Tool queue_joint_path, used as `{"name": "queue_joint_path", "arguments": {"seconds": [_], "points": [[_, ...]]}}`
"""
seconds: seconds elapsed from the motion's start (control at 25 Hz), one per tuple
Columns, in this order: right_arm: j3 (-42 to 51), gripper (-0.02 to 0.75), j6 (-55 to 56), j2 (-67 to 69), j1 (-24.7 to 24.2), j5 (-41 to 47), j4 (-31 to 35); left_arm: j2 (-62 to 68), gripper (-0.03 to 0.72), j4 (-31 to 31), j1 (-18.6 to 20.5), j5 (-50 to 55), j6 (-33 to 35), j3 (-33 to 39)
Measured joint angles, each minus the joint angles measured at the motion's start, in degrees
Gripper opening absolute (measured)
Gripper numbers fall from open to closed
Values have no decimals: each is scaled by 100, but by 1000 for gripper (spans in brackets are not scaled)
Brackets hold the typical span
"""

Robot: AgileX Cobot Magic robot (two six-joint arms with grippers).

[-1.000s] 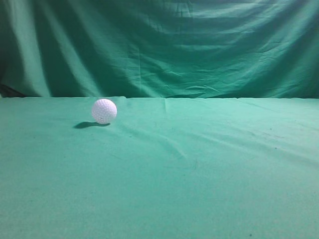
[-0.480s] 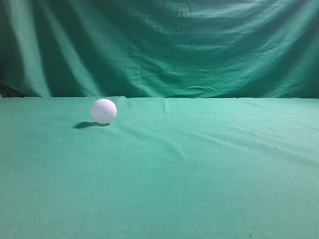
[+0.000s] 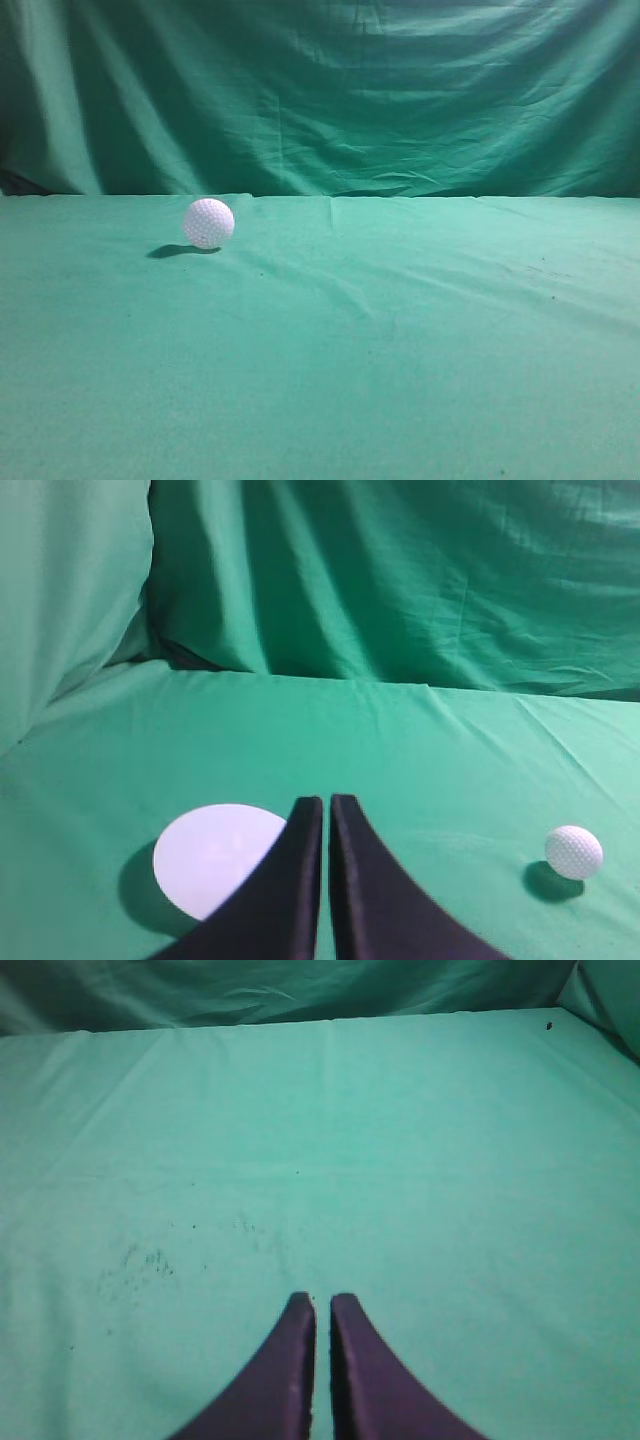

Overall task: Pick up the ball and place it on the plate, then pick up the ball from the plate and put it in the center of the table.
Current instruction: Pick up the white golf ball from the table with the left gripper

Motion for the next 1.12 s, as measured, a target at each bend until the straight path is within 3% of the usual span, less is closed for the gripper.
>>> {"name": "queue_joint_path", "arguments": {"seconds": [0.44,0.64,0.8,1.12], "points": [[0,48,0,0,0,0,0,0,0,-61,0,-594,-432,-23],[0,48,0,0,0,0,0,33,0,-89,-91,601,-739,-781],[0,48,0,0,0,0,0,562,0,-390,-449,1661,-755,-1373],[0,48,0,0,0,0,0,1035,0,-723,-618,1828,-788,-1455]]}}
